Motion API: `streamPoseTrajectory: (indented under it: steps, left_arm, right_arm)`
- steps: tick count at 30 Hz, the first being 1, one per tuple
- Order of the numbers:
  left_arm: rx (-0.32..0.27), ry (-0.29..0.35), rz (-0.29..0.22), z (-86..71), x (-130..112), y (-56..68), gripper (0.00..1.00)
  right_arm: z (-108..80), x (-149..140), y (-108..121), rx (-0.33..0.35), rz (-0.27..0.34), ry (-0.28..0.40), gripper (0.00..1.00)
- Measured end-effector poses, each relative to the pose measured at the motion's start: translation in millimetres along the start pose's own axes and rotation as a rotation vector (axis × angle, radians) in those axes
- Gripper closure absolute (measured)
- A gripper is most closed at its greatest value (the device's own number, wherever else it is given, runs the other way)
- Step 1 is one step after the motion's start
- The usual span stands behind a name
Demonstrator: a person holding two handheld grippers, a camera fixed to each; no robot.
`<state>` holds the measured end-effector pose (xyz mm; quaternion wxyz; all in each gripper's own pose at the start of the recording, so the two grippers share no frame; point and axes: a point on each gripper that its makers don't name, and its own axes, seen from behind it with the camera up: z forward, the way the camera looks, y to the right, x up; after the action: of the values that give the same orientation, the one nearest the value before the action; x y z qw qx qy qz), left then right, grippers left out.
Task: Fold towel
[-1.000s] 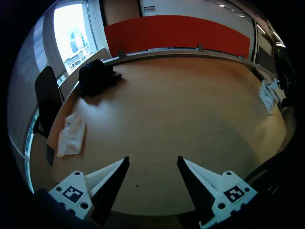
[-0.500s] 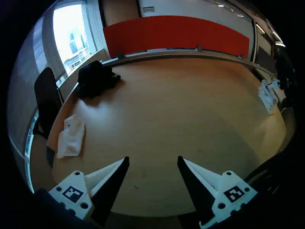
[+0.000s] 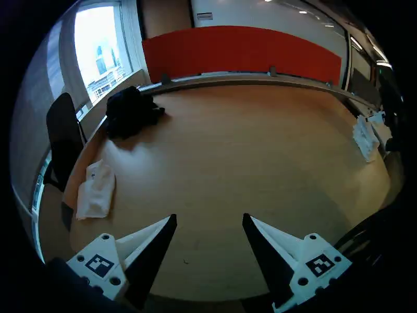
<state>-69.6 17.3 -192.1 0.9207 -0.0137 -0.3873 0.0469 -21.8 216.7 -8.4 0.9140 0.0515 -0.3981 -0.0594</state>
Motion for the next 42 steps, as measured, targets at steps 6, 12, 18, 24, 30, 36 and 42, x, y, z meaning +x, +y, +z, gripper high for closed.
streamPoseTrajectory:
  steps: [6, 12, 18, 24, 30, 36, 42]
  left_arm:
    - [-0.004, 0.010, -0.017, 0.1, 2.4, 1.6, 0.06]
    - [-0.006, 0.014, -0.031, -0.3, 2.3, 3.7, 0.06]
    - [-0.007, 0.018, -0.034, -1.1, 3.6, 3.6, 0.06]
    - [-0.011, 0.029, -0.033, -0.6, 8.2, 3.9, 0.06]
    - [-0.019, 0.032, -0.038, 1.7, 10.1, 4.9, 0.06]
    - [-0.026, 0.041, -0.035, 4.7, 15.9, 5.5, 0.06]
    - [-0.031, 0.059, -0.034, 6.8, 25.7, 6.2, 0.06]
  right_arm:
    - [-15.7, 17.9, 2.0, -0.021, 0.094, 0.095, 0.00]
    - [-28.4, 30.5, 3.9, -0.050, 0.167, 0.193, 0.00]
    - [-39.1, 34.9, 3.6, -0.081, 0.186, 0.264, 0.00]
    - [-46.9, 39.6, 3.8, -0.096, 0.203, 0.315, 0.00]
    - [-65.5, 59.8, 9.9, -0.134, 0.205, 0.417, 0.00]
    - [-86.9, 81.9, 10.7, -0.177, 0.194, 0.532, 0.00]
    - [-101.3, 97.7, 10.0, -0.238, 0.165, 0.621, 0.00]
